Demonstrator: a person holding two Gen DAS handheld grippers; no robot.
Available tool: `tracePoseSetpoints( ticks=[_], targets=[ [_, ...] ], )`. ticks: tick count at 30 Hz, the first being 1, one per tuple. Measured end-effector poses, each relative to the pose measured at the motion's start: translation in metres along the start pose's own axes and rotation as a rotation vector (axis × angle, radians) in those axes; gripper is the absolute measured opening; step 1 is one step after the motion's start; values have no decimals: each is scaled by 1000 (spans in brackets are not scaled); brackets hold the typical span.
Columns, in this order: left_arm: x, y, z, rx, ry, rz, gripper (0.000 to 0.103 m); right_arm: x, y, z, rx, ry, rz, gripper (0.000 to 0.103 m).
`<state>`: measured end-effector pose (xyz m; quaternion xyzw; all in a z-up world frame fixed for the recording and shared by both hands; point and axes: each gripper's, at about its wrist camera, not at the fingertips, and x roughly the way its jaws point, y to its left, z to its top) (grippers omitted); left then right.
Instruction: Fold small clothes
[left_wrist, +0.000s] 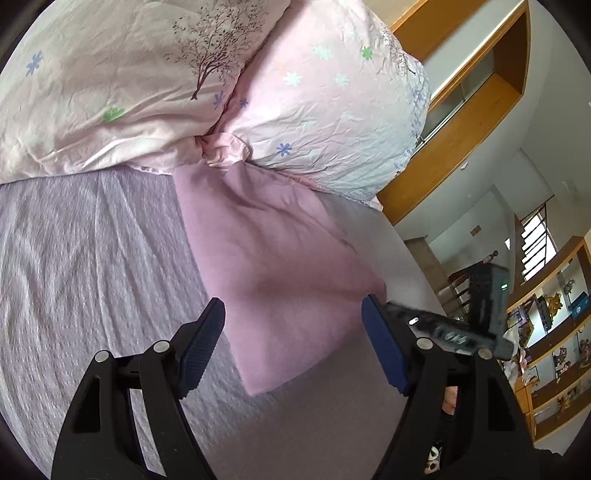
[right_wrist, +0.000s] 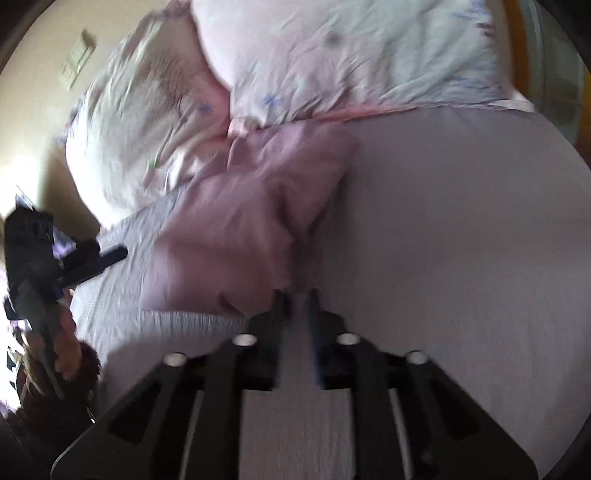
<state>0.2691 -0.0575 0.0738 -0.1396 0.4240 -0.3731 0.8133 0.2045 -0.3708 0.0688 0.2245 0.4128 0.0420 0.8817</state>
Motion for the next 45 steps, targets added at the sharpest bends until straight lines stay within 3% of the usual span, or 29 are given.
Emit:
tracePoseSetpoints(
  ticks=[1, 4, 8, 12, 15, 16, 19, 22, 24, 26, 29, 31, 33, 34, 36, 37, 38, 39, 41, 43, 45],
  targets=[
    [3, -3, 2, 1, -5, -9, 77, -8, 4, 8, -2, -50, 6, 39],
    [17, -18, 5, 34, -13, 17, 77, 0, 20, 32, -26, -74, -21, 41],
    [47, -33, 3, 116, 4, 152, 78, 37, 19, 58, 2, -39, -55, 51],
    [70, -41, -13, 265, 29, 318, 78, 77, 18, 41, -49, 78, -203, 49],
    [69, -45, -20, 333, 54, 370, 78, 60, 11, 32, -39, 47, -213, 55],
    [62, -40, -20, 303, 61, 350, 78, 49, 8, 31, -23, 32, -187, 55],
    [35, -24, -13, 170, 45, 196, 78, 24, -3, 21, 36, 25, -81, 55],
    [19, -34, -12, 212, 0, 106, 78, 13, -12, 12, 89, 26, 19, 55],
    [23, -49, -11, 290, 3, 107, 79, 20, -14, 7, 113, 60, 67, 51],
    [38, -61, -12, 366, 39, 143, 79, 35, -10, 7, 96, 101, 66, 5],
    [65, -54, -17, 358, 142, 201, 78, 43, -24, 8, 164, 91, 48, 2],
    [71, -47, -21, 338, 157, 210, 76, 46, -40, 8, 242, 84, 72, 2],
    [73, -49, -23, 365, 160, 226, 76, 49, -34, 5, 204, 104, 45, 2],
    [73, -52, -24, 382, 169, 237, 76, 49, -30, 5, 191, 107, 38, 3],
    [60, -53, -19, 347, 154, 187, 76, 42, -28, 10, 211, 110, 57, 28],
    [48, -47, -14, 288, 126, 127, 78, 35, -33, 15, 232, 93, 88, 69],
    [39, -41, -8, 237, 100, 89, 84, 30, -36, 21, 247, 62, 114, 92],
    [26, -27, 4, 146, 52, 65, 89, 29, -40, 31, 269, 37, 130, 92],
    [18, -9, 20, 59, 9, 99, 94, 40, -50, 43, 323, 68, 174, 91],
    [23, 16, 37, -36, 13, 137, 94, 60, -57, 54, 366, 116, 209, 86],
    [37, 38, 47, -166, 56, 94, 94, 80, -58, 60, 367, 152, 206, 79]
  ],
)
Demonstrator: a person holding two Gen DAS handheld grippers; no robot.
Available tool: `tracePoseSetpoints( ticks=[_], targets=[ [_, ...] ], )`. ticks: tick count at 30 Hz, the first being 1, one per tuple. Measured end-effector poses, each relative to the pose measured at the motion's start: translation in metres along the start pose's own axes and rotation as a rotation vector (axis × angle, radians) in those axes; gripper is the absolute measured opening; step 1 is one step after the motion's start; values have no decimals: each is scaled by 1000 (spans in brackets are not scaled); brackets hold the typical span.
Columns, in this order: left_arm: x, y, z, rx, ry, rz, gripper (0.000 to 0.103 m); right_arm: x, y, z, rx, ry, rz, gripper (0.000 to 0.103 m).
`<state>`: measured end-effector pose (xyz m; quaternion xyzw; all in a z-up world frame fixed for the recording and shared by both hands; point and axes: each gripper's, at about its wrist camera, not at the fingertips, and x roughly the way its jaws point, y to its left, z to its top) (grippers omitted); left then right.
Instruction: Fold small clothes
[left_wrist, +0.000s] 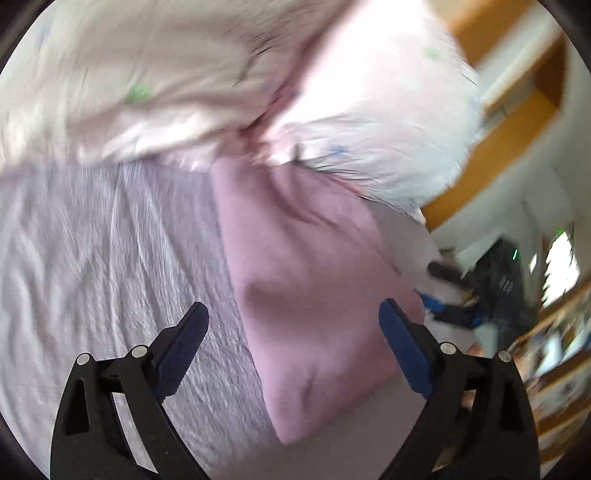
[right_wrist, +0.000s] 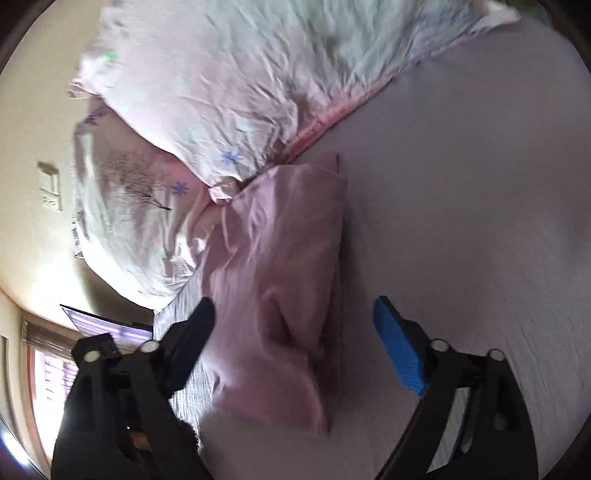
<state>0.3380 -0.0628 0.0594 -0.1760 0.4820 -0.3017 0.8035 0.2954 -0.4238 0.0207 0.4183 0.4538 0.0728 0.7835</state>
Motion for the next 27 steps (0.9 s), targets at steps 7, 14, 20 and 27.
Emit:
tracePoseSetpoints(
  ticks=[7, 14, 20, 27],
  targets=[
    [49, 3, 17, -61, 66, -28, 89, 35, -5, 2, 11, 84, 93, 47],
    [53, 10, 18, -116, 59, -109, 24, 34, 6, -7, 26, 54, 238, 22],
    [-28, 18, 16, -2, -59, -70, 25, 46, 69, -30, -132, 101, 305, 22],
    [-16, 63, 2, -109, -26, 57, 34, 75, 91, -48, -211, 122, 29, 57]
  ],
)
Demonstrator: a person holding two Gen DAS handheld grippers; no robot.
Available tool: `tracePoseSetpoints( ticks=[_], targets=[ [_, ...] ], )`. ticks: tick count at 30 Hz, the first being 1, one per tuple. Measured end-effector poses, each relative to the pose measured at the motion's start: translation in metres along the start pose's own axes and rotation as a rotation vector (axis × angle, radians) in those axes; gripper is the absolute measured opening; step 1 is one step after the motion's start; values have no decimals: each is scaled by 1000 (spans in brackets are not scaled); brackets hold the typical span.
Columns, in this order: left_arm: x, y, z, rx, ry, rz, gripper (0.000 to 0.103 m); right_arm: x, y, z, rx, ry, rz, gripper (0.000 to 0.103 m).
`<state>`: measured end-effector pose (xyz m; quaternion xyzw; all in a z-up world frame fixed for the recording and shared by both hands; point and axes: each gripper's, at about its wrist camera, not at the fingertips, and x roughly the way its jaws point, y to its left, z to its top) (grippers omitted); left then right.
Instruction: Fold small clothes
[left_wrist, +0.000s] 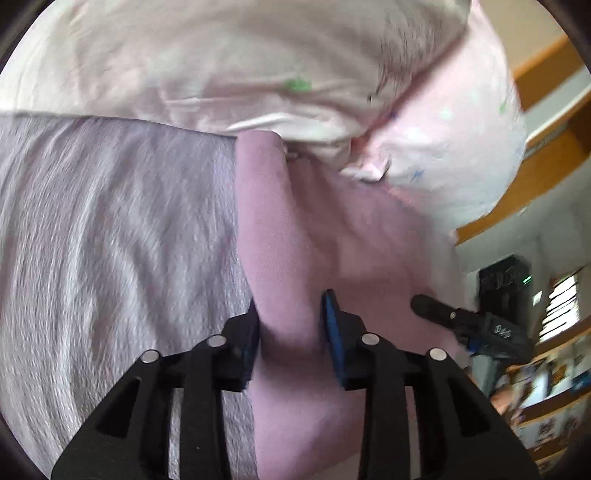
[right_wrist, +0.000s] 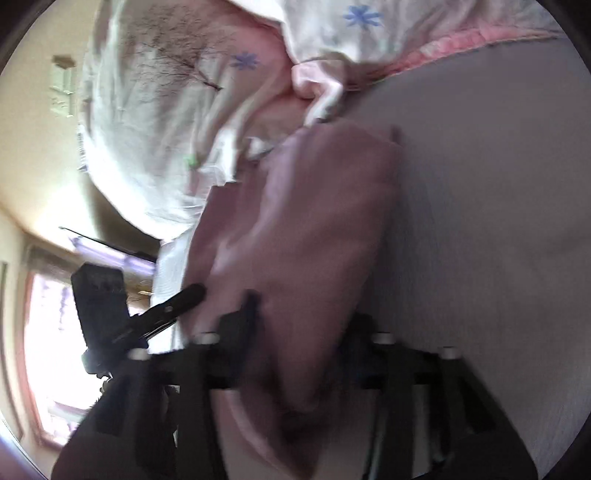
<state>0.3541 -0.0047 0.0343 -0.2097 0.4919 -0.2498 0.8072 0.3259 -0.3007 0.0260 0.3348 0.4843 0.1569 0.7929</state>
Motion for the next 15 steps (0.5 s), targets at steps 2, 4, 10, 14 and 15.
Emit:
tracePoseSetpoints(
  ticks=[2, 4, 10, 14, 15],
  targets=[
    [-20, -4, 2, 8, -71, 3, 42, -36, 5, 0, -20, -135, -43, 57],
    [-43, -17, 1, 53, -160, -26, 49, -56, 15, 1, -39, -193, -5, 58],
    [-15, -68, -29, 179, -24, -173, 58, -18, 64, -16, -126, 39, 247, 61],
    [24, -67, -50, 230, 90, -69, 58, 11, 35, -17, -30, 113, 123, 45],
    [29, -65, -54, 244, 96, -49, 57, 12, 32, -17, -13, 120, 123, 41]
  ],
)
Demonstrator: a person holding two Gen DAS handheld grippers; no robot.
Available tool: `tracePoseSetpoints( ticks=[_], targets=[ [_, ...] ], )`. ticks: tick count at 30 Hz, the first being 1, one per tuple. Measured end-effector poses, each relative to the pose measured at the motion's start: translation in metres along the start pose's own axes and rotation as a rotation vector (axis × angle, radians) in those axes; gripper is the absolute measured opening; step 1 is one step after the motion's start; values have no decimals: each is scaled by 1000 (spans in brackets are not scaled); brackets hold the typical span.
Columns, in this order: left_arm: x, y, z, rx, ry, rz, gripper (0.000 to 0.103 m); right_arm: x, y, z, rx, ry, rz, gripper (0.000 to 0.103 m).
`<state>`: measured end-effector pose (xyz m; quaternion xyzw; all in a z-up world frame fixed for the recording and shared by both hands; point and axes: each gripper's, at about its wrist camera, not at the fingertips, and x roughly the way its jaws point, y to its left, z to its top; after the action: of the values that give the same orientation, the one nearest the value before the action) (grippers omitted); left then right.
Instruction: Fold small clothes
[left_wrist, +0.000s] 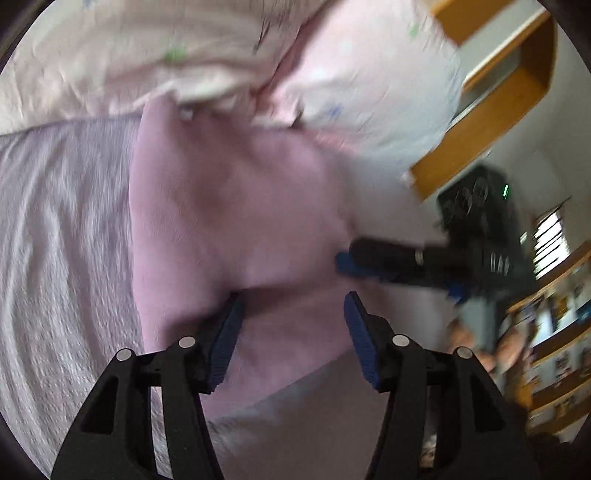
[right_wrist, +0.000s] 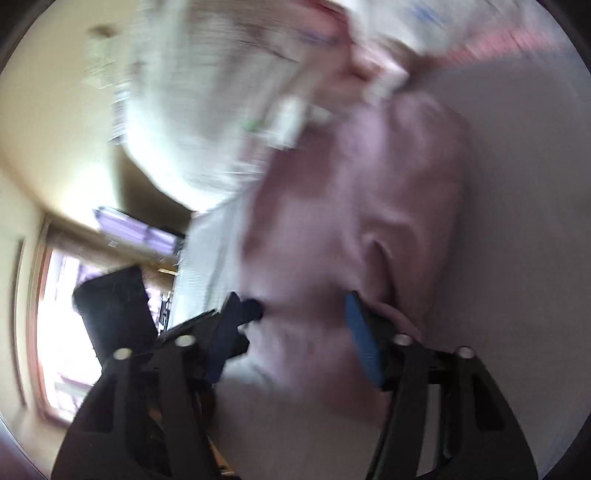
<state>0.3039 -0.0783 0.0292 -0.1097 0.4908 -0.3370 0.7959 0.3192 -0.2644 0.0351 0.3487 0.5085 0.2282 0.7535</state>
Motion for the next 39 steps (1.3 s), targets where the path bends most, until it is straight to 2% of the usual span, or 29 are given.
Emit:
tracePoseSetpoints(
  ticks=[1, 3, 4, 5, 6, 9, 10, 12, 13, 14, 15, 17, 18, 21, 24, 25, 29, 30, 33, 39],
  targets=[
    [-2, 0, -1, 4, -11, -9, 57, -5, 3, 1, -6, -4, 8, 43],
    [-10, -1, 1, 4, -35, -40, 60, -20, 21, 4, -81, -82, 2, 65],
    [-13, -2, 3, 4, -55, -35, 64, -28, 30, 7, -113, -137, -15, 80],
    [-11, -2, 5, 6, -59, -19, 64, -28, 33, 11, -118, -158, -22, 83],
    [-4, 0, 8, 1, -44, 1, 64, -22, 31, 21, -101, -157, -34, 83],
    [9, 0, 7, 1, -41, 39, 64, 14, -2, 41, 26, -70, -182, 80],
    [10, -4, 7, 19, -43, 63, 64, 11, -1, 38, 26, -91, -168, 76],
    [-2, -10, 3, 30, -43, 69, 68, -5, 12, 25, -16, -133, -211, 76],
    [-10, -12, 0, 31, -49, 51, 78, -13, 18, 19, -44, -151, -218, 77],
    [-18, -13, -5, 30, -60, 71, 89, -24, 28, 9, -86, -180, -232, 84],
    [-23, -13, -8, 33, -65, 106, 92, -38, 42, -9, -144, -226, -292, 89],
    [-37, -14, -23, 39, -84, 254, 102, -52, 52, -33, -211, -279, -380, 100],
    [-43, -15, -30, 38, -90, 314, 102, -56, 62, -52, -257, -312, -478, 101],
    [-49, -14, -54, 33, -66, 494, 102, -55, 63, -87, -348, -352, -673, 101],
    [-36, -13, -68, 48, -8, 648, 102, -38, 60, -119, -406, -357, -789, 101],
    [-31, -13, -72, 57, 6, 681, 102, -29, 59, -125, -412, -356, -808, 101],
    [-28, -11, -81, 69, 8, 726, 102, -18, 54, -140, -368, -357, -812, 101],
    [-30, -9, -83, 63, 10, 724, 102, -15, 49, -142, -344, -359, -830, 101],
    [-27, -6, -79, 55, 7, 720, 102, -6, 41, -147, -308, -328, -803, 101],
    [-38, -8, -87, 33, -18, 749, 102, 5, 42, -151, -318, -296, -816, 101]
  ],
)
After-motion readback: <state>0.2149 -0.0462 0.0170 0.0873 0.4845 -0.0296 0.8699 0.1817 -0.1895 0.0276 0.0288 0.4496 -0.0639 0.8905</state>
